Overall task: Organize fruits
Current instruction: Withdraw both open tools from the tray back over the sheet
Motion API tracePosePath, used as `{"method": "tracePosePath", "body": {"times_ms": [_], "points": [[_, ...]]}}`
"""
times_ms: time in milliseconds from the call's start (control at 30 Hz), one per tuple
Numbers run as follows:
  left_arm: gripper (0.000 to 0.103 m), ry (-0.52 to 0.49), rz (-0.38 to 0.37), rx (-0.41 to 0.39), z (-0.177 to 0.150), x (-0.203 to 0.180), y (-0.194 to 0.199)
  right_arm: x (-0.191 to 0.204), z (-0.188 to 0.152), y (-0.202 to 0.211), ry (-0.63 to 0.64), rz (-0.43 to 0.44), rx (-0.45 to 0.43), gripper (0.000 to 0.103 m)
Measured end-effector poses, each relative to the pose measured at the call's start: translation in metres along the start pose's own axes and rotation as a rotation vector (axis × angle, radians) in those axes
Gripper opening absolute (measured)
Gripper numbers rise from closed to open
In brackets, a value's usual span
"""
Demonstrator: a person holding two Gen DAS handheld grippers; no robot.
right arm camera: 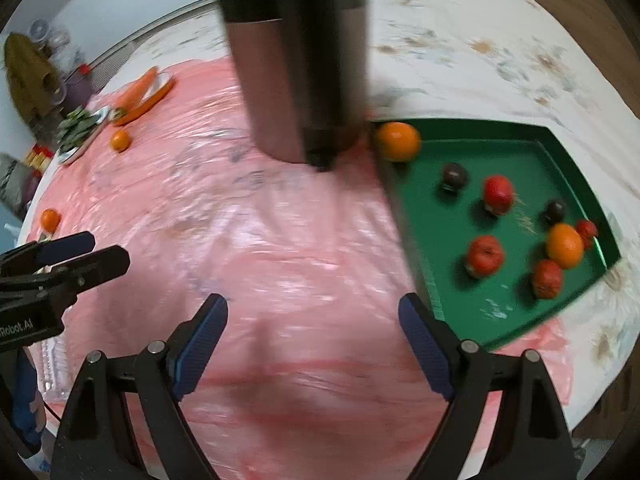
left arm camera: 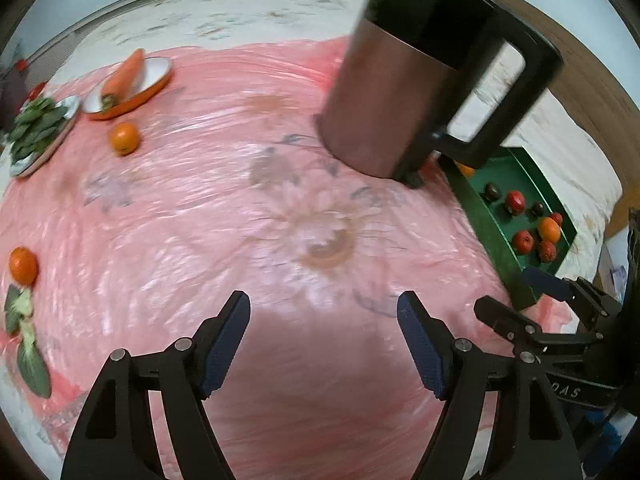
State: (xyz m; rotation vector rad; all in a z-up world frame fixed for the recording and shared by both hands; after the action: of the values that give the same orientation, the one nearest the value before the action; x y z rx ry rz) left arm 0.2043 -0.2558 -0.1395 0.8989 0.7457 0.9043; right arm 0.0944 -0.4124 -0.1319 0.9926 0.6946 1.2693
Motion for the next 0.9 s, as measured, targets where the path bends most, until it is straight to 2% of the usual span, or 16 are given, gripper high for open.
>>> {"method": "tracePosePath", "body": {"times_ms": [500,900], "points": [[0.071,0.168,0.130,-0.025,-0.026,0.117,0.033,0.100,0.015,-0.016,0.145,0.121,0.017,0.103],[0.071,0.259,0.233,-0.056,-0.030,0.204,0.052,0.176,0.047,-0.035,0.231,0.208,-0.002,0.103]]}}
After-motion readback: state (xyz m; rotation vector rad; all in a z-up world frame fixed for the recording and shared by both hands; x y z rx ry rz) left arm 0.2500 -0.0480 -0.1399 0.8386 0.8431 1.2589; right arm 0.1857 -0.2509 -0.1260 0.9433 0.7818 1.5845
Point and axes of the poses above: each gripper's, at about its wrist camera, not at the fingertips, and y roughly against the way its jaws point, x to its left, z to its top, the point moved 9 cm from there along -y, roughly the way its jaws point
